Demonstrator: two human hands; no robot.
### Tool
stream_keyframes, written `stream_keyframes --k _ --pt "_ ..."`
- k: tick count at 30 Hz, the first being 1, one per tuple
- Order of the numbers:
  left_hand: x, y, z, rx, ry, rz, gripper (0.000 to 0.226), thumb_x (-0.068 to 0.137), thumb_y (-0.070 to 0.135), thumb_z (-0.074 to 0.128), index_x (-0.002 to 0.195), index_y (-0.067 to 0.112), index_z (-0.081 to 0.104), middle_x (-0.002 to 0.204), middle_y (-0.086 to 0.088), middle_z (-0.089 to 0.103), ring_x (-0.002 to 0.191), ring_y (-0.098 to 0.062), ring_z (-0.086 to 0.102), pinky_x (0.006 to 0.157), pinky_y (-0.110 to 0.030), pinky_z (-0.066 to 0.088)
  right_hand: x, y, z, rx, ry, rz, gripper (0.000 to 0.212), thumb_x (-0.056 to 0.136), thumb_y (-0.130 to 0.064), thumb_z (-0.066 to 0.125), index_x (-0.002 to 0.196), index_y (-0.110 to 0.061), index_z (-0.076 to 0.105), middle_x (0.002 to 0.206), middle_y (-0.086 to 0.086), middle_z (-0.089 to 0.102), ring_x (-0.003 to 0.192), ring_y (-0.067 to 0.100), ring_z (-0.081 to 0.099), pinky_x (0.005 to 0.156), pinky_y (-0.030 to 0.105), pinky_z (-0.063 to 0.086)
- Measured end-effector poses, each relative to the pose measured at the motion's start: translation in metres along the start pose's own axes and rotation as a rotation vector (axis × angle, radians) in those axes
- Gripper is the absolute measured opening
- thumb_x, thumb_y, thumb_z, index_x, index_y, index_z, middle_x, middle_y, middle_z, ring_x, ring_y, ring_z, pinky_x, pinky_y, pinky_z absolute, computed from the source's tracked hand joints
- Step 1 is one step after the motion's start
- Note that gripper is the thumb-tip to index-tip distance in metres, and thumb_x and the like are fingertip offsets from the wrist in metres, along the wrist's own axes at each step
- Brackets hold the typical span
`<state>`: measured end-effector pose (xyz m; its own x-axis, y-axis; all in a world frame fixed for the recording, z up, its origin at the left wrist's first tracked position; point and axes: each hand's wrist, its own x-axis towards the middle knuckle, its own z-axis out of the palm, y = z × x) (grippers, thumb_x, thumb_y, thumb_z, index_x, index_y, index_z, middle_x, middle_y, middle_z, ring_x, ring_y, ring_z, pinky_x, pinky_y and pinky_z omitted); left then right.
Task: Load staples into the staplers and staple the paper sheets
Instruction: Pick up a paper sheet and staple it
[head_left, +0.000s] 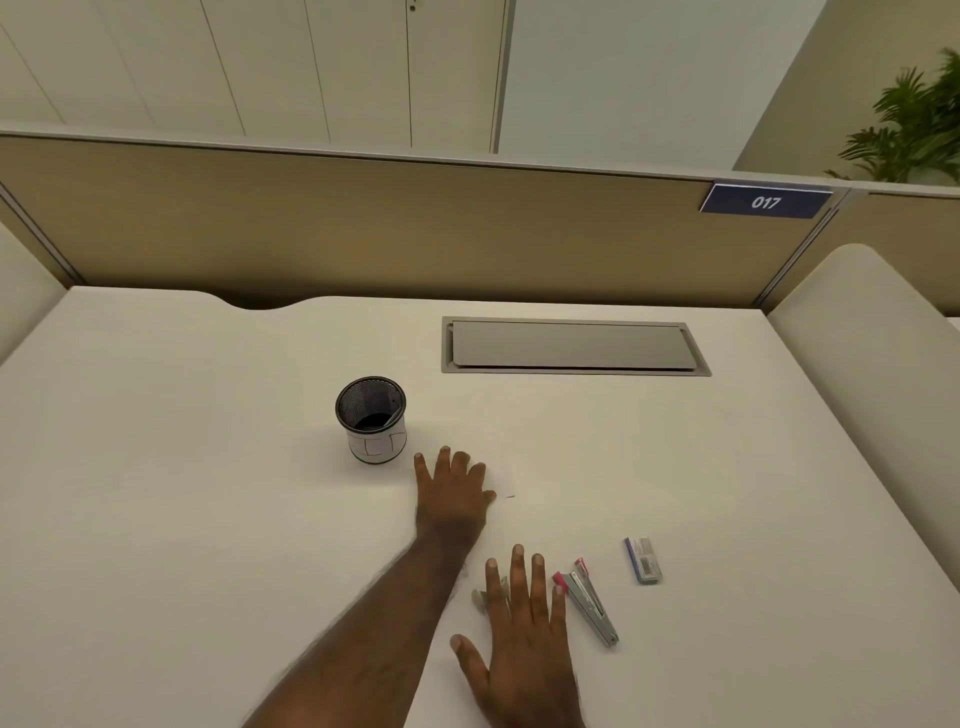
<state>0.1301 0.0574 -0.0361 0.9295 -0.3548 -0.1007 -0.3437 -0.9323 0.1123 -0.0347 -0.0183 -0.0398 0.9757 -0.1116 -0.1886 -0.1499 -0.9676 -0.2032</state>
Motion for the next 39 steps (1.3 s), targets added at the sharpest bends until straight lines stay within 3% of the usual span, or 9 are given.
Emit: stream_keyframes --k 3,5,11,15,21,26,29,35,39 --pt "-0.003 -0.003 0.000 -0.026 0.084 0.033 0.018 0.081 0.035 0.072 0.094 0.023 0.069 0.098 0.000 0.062 0.097 -0.024 0.060 0.089 -0.049 0.043 0.005 0.004 0.000 0.022 0.027 0.009 0.082 0.079 -0.079 0.025 0.139 -0.026 0.044 0.156 0.006 0.015 0.148 0.027 0.000 0.114 0.050 0.006" --pt "-0.003 -0.006 0.001 -0.061 0.142 0.018 0.013 0.072 0.032 0.080 0.074 0.024 0.069 0.078 0.003 0.059 0.073 -0.023 0.060 0.066 -0.040 0.045 0.009 0.005 -0.005 0.057 0.023 0.039 0.079 0.081 -0.078 0.023 0.139 -0.027 0.042 0.156 0.004 0.014 0.149 0.023 -0.005 0.114 0.045 0.002" --pt "-0.024 0.001 -0.029 -0.838 0.164 -0.309 0.020 0.095 0.036 0.055 0.102 0.027 0.071 0.101 0.005 0.067 0.097 -0.016 0.060 0.082 -0.030 0.044 0.005 0.002 -0.061 0.385 0.109 0.080 0.084 0.076 -0.077 0.004 0.150 -0.038 0.010 0.157 -0.018 -0.008 0.149 0.011 -0.006 0.117 0.029 -0.004" --pt "-0.069 0.003 -0.066 -1.474 0.082 -0.443 0.016 0.094 0.028 0.060 0.091 0.018 0.072 0.082 0.005 0.070 0.081 -0.014 0.062 0.070 -0.029 0.048 0.015 -0.002 -0.096 0.844 0.203 0.198 0.061 0.094 -0.048 0.047 0.148 -0.031 0.025 0.151 -0.011 0.034 0.140 0.010 0.031 0.115 0.030 0.027" --pt "-0.115 0.009 -0.097 -2.001 -0.103 -0.542 0.022 0.093 0.026 0.057 0.106 0.011 0.067 0.091 -0.005 0.074 0.087 -0.023 0.067 0.075 -0.038 0.050 0.028 0.003 -0.137 1.321 0.120 0.308 0.058 0.083 -0.041 0.070 0.133 -0.033 0.043 0.110 -0.006 0.070 0.102 0.015 0.067 0.090 0.041 0.055" --pt "-0.130 0.017 -0.109 -2.095 -0.169 -0.479 0.035 0.093 0.030 0.052 0.114 0.005 0.066 0.101 -0.014 0.073 0.093 -0.028 0.069 0.087 -0.047 0.051 0.022 0.000 -0.155 1.330 0.178 0.265 0.004 0.085 -0.020 0.071 0.087 -0.023 0.071 0.085 -0.004 0.076 0.082 0.019 0.072 0.065 0.029 0.060" --pt "-0.132 0.019 -0.117 -2.149 -0.166 -0.444 0.039 0.098 0.035 0.044 0.121 0.010 0.063 0.116 -0.015 0.070 0.108 -0.032 0.064 0.099 -0.052 0.048 0.021 0.001 -0.159 1.261 0.241 0.252 0.002 0.084 -0.019 0.072 0.085 -0.020 0.072 0.082 -0.003 0.075 0.076 0.022 0.071 0.058 0.028 0.059" --pt "-0.130 0.027 -0.121 -1.886 -0.025 -0.446 0.018 0.098 0.015 0.053 0.103 0.007 0.068 0.105 -0.016 0.072 0.093 -0.024 0.070 0.076 -0.035 0.060 0.014 0.000 -0.163 1.011 0.393 0.175 0.003 0.083 -0.030 0.072 0.082 -0.031 0.074 0.072 -0.014 0.073 0.060 0.005 0.066 0.051 0.017 0.050" --pt "-0.129 0.032 -0.122 -1.811 -0.012 -0.480 0.017 0.098 0.014 0.053 0.104 0.008 0.068 0.106 -0.016 0.072 0.101 -0.030 0.068 0.075 -0.033 0.059 0.007 0.000 -0.158 0.704 0.488 -0.005 0.015 0.085 -0.032 0.069 0.099 -0.030 0.074 0.100 -0.022 0.069 0.088 -0.004 0.064 0.078 0.018 0.053"
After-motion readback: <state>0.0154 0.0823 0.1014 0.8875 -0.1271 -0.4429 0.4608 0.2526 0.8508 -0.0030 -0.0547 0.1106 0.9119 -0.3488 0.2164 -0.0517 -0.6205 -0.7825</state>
